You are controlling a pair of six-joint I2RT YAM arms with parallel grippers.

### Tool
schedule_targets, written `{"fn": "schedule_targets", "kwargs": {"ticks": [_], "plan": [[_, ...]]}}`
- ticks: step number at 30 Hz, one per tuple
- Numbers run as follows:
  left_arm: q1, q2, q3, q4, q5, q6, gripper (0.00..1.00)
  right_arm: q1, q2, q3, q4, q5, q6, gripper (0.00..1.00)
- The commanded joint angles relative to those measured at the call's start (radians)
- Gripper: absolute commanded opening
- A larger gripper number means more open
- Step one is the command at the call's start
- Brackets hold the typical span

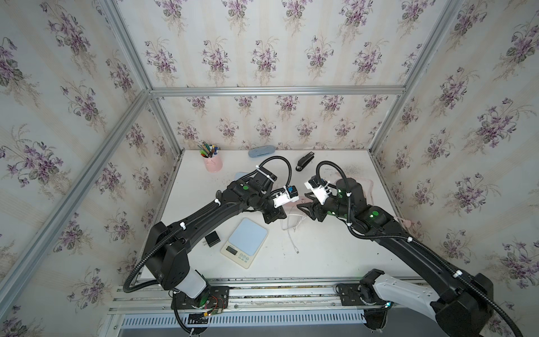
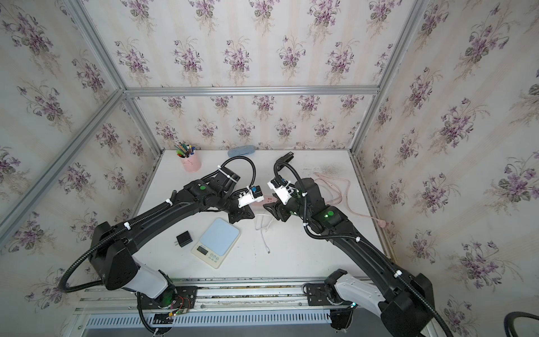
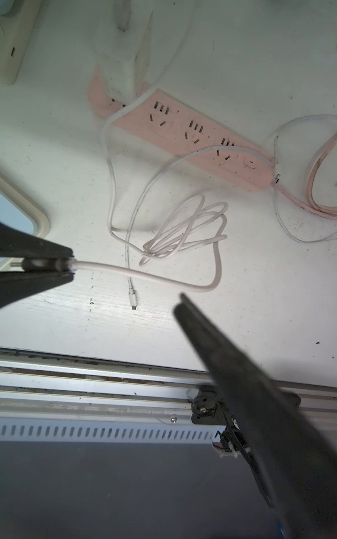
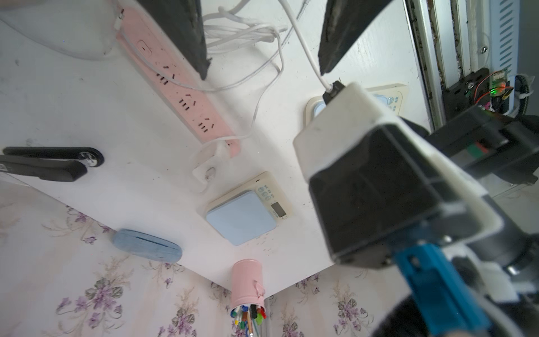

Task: Charge the electronic scale
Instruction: Pick up the charging cable from the center of the board.

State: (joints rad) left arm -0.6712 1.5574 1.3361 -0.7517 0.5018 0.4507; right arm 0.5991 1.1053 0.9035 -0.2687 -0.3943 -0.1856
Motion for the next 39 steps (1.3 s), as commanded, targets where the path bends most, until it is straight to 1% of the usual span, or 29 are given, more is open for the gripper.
{"fn": "schedule_targets", "kwargs": {"ticks": [1,4,7,13,17,22,24,26,29,31,34,39], "plan": [[0.024,-0.007,0.009,-0.057,0.136,0.04,0.0,0.022,0.053,0.039,-0.069,-0.126,-0.124,0.61],[0.043,-0.008,0.018,-0.081,0.175,0.044,0.0,0.035,0.103,0.075,-0.116,-0.156,-0.165,0.61],[0.058,-0.01,0.016,-0.084,0.208,0.043,0.0,0.042,0.134,0.078,-0.106,-0.183,-0.174,0.61],[0.07,-0.013,0.021,-0.093,0.233,0.042,0.0,0.066,0.212,0.111,-0.129,-0.186,-0.229,0.59],[0.078,-0.005,0.032,-0.094,0.249,0.031,0.0,0.092,0.267,0.149,-0.148,-0.158,-0.254,0.59],[0.092,-0.001,0.043,-0.092,0.27,0.023,0.0,0.124,0.303,0.164,-0.14,-0.183,-0.262,0.58],[0.103,-0.003,0.039,-0.094,0.286,0.025,0.0,0.131,0.296,0.148,-0.117,-0.189,-0.264,0.58],[0.113,-0.004,0.034,-0.094,0.286,0.026,0.0,0.13,0.273,0.134,-0.085,-0.172,-0.237,0.59],[0.131,-0.015,0.018,-0.093,0.288,0.031,0.0,0.115,0.175,0.053,0.04,-0.125,-0.165,0.59],[0.139,-0.018,0.011,-0.093,0.297,0.033,0.0,0.089,0.1,-0.024,0.117,-0.127,-0.143,0.59],[0.145,-0.023,0.008,-0.093,0.324,0.041,0.0,0.085,0.042,-0.074,0.125,-0.12,-0.191,0.59],[0.147,-0.029,0.011,-0.096,0.341,0.046,0.0,0.095,0.059,-0.037,0.074,-0.069,-0.269,0.58]]}}
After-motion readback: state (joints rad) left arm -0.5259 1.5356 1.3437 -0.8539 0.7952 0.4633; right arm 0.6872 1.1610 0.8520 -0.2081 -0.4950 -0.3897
